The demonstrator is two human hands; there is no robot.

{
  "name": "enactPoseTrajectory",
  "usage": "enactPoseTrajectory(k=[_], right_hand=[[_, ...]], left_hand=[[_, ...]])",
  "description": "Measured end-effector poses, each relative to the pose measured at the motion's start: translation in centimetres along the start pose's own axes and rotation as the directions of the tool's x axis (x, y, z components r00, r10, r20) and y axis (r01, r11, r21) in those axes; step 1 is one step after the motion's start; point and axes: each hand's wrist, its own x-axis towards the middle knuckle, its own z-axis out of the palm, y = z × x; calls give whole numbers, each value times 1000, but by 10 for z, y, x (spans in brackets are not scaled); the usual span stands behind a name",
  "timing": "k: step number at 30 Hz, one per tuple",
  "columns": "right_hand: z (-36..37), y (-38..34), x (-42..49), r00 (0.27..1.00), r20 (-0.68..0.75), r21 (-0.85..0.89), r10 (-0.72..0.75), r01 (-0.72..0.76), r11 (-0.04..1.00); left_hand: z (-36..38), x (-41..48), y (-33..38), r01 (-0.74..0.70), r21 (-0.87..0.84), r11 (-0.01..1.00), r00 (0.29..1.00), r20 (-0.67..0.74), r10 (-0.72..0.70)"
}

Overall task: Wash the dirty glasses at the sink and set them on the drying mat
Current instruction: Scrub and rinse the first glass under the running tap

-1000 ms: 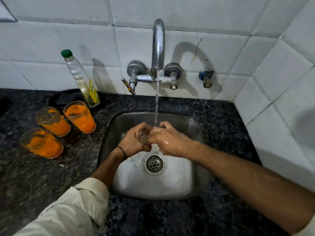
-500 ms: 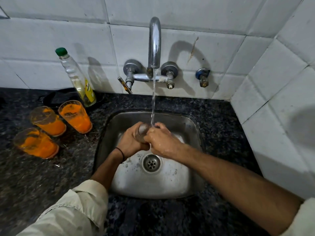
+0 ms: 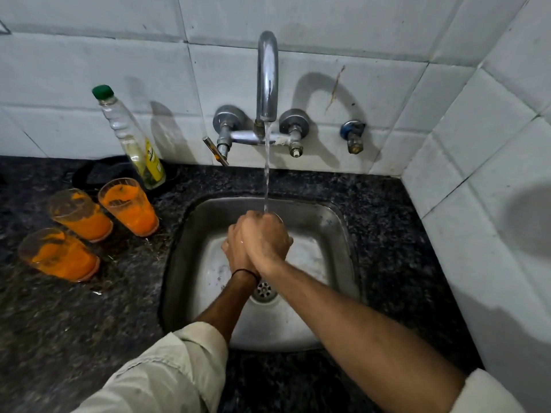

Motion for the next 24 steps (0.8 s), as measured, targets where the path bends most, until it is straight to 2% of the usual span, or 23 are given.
enactPoseTrajectory(k=[1, 2, 3, 4, 5, 6, 8, 9, 10, 11, 12, 13, 14, 15, 16, 17, 18, 19, 20, 21, 22, 24], right_hand=[[1, 9, -3, 974, -90, -132, -208, 195, 972], [-2, 20, -2, 898, -105, -239, -427, 394, 887], [-11, 31, 1, 794, -46, -291, -606, 570, 769], [-19, 44, 11, 693, 90, -290, -715, 705, 647], [-33, 54, 21, 568, 267, -262, -778, 820, 509], [-44, 62, 32, 447, 437, -242, -780, 894, 377], [-62, 69, 52, 264, 679, -204, -685, 964, 169], [-70, 69, 59, 202, 734, -196, -648, 977, 84], [-71, 69, 61, 189, 748, -195, -636, 979, 62], [-71, 65, 53, 241, 727, -199, -643, 970, 139], [-66, 57, 39, 374, 670, -185, -642, 921, 344], [-59, 48, 22, 570, 572, -108, -590, 765, 635], [-46, 40, 7, 757, 466, 24, -458, 506, 862], [-35, 29, -6, 891, 371, 140, -262, 226, 964], [-26, 20, -11, 950, 308, 245, -58, -20, 969], [-22, 9, -8, 937, 331, 357, 108, -231, 905], [-22, 0, 0, 895, 392, 462, 211, -390, 796], [-28, -8, 7, 837, 475, 534, 272, -520, 667], [-33, -13, 14, 801, 517, 564, 302, -584, 583], [-39, -18, 15, 787, 540, 566, 299, -602, 563], [-39, -19, 16, 789, 545, 534, 282, -587, 609], [-32, -17, 14, 824, 514, 394, 239, -474, 787]], left_hand=[[-1, 2, -1, -8, -113, 994, 1000, -14, 6], [-6, 2, 0, -53, -181, 982, 999, -15, 51], [-12, 4, -1, -111, -187, 976, 994, -7, 111], [-19, 4, -2, -164, -196, 967, 983, 47, 176], [-25, 5, -4, -190, -205, 960, 967, 129, 218], [-32, 5, -5, -187, -216, 958, 945, 228, 236], [-41, 8, -10, -199, -190, 961, 885, 386, 259], [-42, 10, -12, -228, -132, 965, 864, 430, 263], [-41, 12, -13, -246, -91, 965, 856, 447, 260], [-40, 13, -14, -250, -90, 964, 862, 433, 264], [-37, 14, -14, -245, -110, 963, 881, 389, 269], [-33, 13, -14, -253, -94, 963, 912, 309, 270], [-28, 11, -14, -279, -23, 960, 938, 205, 278], [-21, 9, -13, -294, 98, 951, 954, 100, 284], [-15, 4, -11, -289, 221, 931, 955, -4, 297], [-7, -2, -10, -268, 300, 916, 948, -90, 307], [0, -8, -9, -253, 343, 905, 937, -146, 317], [4, -14, -7, -239, 362, 901, 929, -184, 320], [6, -17, -7, -223, 365, 904, 926, -209, 313], [6, -17, -8, -212, 367, 906, 924, -227, 308], [5, -16, -8, -197, 379, 904, 923, -239, 301], [2, -12, -7, -190, 359, 914, 925, -246, 289]])
